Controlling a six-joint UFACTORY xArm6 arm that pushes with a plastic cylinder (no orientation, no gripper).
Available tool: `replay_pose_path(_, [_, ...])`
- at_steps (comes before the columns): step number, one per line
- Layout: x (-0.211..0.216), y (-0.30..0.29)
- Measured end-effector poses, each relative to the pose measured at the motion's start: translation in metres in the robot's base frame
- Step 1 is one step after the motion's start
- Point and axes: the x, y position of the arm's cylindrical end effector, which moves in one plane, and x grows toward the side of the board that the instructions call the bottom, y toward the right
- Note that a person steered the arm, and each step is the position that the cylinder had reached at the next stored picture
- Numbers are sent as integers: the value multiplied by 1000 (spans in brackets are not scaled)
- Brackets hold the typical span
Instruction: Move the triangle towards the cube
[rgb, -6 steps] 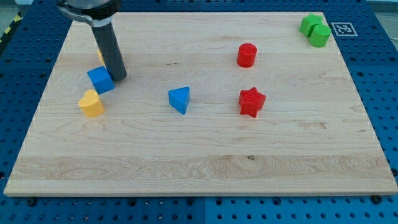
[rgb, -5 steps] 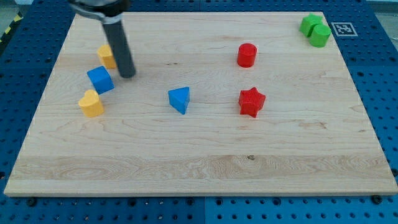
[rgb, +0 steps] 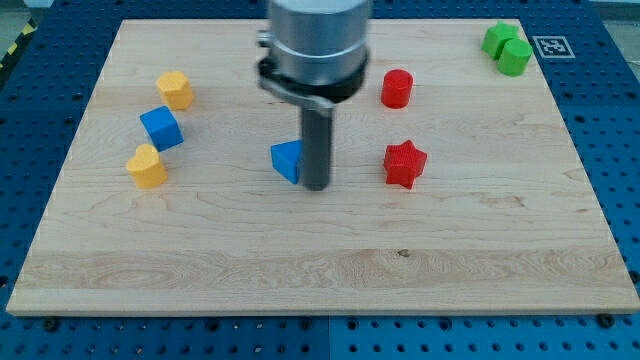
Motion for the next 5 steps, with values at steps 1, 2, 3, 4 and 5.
replay_pose_path(1, [0, -64])
replay_pose_path(2, [1, -60])
replay_pose_path(3, [10, -4])
replay_pose_path(4, [8, 42])
replay_pose_path(5, [-12, 39])
